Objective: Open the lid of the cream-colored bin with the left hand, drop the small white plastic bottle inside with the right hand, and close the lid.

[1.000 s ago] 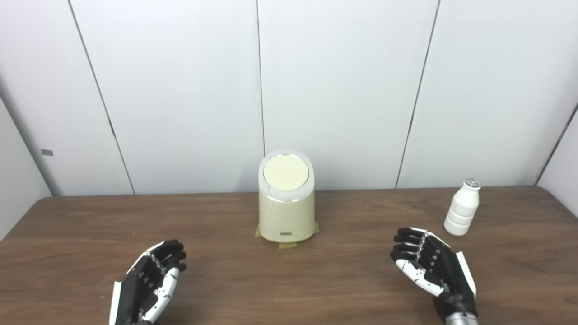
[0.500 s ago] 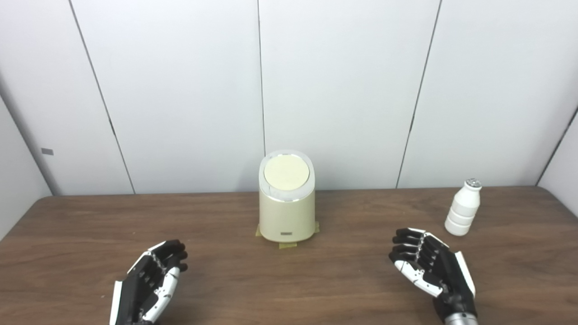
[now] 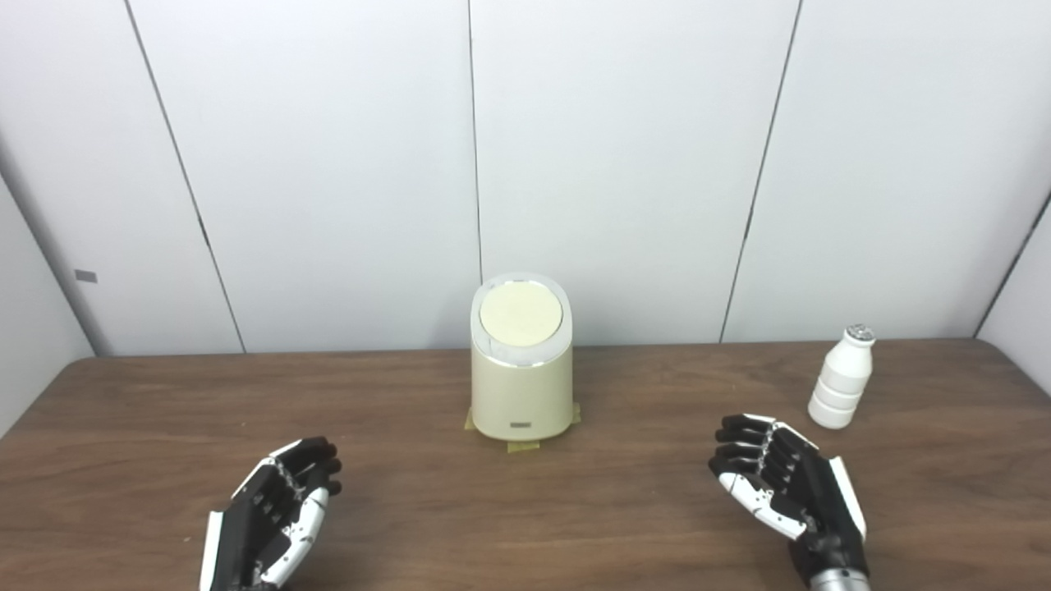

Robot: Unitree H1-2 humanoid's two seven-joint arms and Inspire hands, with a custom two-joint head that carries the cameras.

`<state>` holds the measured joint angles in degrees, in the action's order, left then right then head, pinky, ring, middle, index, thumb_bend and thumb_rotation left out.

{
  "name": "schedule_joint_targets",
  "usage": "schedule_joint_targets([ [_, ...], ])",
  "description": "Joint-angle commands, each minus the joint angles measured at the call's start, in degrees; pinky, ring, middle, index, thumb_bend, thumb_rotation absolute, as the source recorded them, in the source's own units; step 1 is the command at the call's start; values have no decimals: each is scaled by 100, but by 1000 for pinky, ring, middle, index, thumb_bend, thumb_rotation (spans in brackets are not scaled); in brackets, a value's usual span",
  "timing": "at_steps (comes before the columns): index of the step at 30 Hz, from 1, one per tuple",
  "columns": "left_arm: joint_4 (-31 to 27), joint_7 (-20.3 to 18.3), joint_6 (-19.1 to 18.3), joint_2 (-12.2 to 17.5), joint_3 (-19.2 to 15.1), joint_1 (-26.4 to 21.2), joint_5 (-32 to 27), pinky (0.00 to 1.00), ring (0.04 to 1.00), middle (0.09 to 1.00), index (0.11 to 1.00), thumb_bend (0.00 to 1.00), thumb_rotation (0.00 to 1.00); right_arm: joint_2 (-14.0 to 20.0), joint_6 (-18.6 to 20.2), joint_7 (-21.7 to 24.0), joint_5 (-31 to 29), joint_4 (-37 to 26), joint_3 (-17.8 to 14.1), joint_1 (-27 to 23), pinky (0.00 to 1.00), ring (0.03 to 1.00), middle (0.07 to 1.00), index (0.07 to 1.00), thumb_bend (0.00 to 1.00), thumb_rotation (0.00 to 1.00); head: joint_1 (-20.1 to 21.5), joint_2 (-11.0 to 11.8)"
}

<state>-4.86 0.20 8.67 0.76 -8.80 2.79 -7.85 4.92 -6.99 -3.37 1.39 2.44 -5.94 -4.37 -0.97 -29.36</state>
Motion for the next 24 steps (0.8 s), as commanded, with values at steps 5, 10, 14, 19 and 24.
schedule_joint_targets([
  [5,366,16,246,-42,160,133,287,634,688,695,675,369,215,-37,-72,-3,-26,150,12,118,517,586,615,610,262,49,7,-21],
  [10,51,-49,166,-5,276,61,393,644,715,721,705,545,396,-61,-5,-32,-5,79,8,128,514,584,615,611,262,15,33,-51],
  [14,-258,-15,39,47,387,-150,627,671,762,768,755,697,479,-29,-88,-7,-22,184,7,99,516,584,615,608,267,23,16,-55],
  [19,-1007,167,-781,39,527,-505,1311,731,826,814,801,821,550,-25,-110,-1,3,212,26,87,513,580,612,608,266,45,14,-61],
  [24,-1553,128,-1709,214,678,-1118,2097,845,896,881,867,911,643,-31,-196,-11,36,283,47,65,510,577,609,605,265,36,35,-61],
])
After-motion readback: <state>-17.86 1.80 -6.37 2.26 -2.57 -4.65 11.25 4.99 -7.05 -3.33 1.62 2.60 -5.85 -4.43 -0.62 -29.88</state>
